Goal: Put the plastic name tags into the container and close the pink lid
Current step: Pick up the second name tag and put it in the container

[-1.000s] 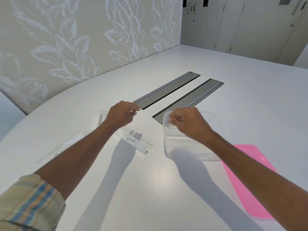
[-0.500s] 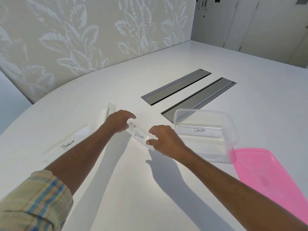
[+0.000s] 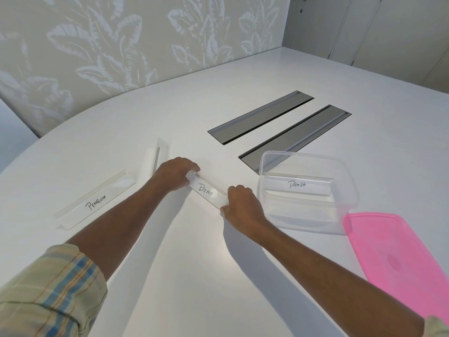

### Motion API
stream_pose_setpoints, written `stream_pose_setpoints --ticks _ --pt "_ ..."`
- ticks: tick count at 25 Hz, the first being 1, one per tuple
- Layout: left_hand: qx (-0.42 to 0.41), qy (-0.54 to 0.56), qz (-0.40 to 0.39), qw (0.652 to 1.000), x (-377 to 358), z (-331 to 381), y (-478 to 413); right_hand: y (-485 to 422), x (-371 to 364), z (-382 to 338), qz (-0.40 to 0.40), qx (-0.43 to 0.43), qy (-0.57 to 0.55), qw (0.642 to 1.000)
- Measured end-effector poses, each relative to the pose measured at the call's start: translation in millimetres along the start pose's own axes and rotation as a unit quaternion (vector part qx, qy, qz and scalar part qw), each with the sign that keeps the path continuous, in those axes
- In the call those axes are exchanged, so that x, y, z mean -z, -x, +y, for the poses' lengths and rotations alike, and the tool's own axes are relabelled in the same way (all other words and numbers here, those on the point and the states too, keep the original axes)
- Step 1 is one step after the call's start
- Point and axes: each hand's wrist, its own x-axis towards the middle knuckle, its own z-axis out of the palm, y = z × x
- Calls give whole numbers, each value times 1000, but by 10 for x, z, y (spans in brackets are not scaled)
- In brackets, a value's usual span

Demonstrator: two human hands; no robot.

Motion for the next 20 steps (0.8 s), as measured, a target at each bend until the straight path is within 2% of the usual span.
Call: stream_pose_setpoints --ticks 11,20 --pt "-6 23 20 1000 218 -8 215 50 199 -40 47 9 -47 998" --pt "-39 17 70 997 716 298 524 298 872 155 69 16 -84 994"
